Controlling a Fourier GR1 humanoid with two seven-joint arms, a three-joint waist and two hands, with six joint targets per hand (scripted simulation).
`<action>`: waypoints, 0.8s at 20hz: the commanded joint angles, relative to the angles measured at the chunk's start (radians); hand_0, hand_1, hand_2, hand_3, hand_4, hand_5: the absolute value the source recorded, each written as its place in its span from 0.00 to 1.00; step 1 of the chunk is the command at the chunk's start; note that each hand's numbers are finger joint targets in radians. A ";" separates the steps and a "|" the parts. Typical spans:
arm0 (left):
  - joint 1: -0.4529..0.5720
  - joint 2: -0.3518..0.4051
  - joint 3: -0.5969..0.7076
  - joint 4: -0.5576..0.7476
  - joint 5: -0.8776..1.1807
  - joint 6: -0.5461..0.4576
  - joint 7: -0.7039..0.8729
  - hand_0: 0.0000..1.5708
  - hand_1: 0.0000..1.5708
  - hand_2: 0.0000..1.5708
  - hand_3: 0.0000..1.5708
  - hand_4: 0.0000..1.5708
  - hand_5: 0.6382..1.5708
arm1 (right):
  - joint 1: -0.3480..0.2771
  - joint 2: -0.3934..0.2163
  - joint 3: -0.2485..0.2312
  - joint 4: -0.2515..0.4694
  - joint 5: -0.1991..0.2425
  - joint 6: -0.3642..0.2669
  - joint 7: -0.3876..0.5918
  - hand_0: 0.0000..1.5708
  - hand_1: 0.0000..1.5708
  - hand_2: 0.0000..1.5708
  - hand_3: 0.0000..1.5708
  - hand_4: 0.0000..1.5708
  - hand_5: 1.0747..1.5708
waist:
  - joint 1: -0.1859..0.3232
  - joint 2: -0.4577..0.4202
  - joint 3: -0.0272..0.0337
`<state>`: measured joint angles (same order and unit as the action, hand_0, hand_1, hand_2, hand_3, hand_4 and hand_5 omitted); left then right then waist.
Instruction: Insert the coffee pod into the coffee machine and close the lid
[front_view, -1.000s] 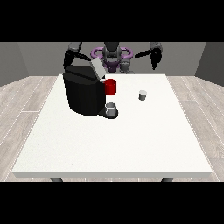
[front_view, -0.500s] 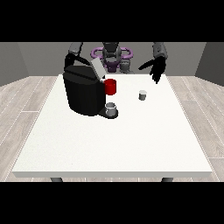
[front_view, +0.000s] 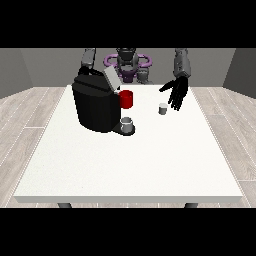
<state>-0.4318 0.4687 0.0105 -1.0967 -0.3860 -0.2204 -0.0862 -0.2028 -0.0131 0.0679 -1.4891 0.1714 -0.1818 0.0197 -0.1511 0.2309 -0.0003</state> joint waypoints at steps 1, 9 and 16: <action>-0.059 -0.006 -0.018 0.087 -0.074 0.029 -0.025 0.00 0.00 0.00 0.00 0.00 1.00 | -0.043 -0.008 -0.031 0.055 -0.014 0.009 -0.050 0.00 0.00 0.00 0.00 0.00 1.00 | -0.005 0.040 0.0003; -0.122 -0.066 -0.046 0.187 -0.203 0.166 -0.035 0.60 0.60 0.61 0.44 0.05 1.00 | -0.071 -0.029 -0.036 0.112 -0.004 0.037 0.031 0.00 0.00 0.00 0.00 0.00 1.00 | 0.004 -0.011 0.0003; -0.157 -0.046 -0.097 0.275 -0.338 0.246 -0.109 0.59 0.59 0.65 0.54 0.26 1.00 | -0.096 -0.013 -0.035 0.143 -0.015 0.044 -0.071 0.00 0.00 0.00 0.00 0.00 1.00 | -0.012 0.050 0.0004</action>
<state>-0.5770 0.4123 -0.0629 -0.8649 -0.6622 0.0021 -0.1775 -0.2947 -0.0189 0.0453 -1.3691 0.1733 -0.1588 0.0037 -0.1589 0.2706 0.0000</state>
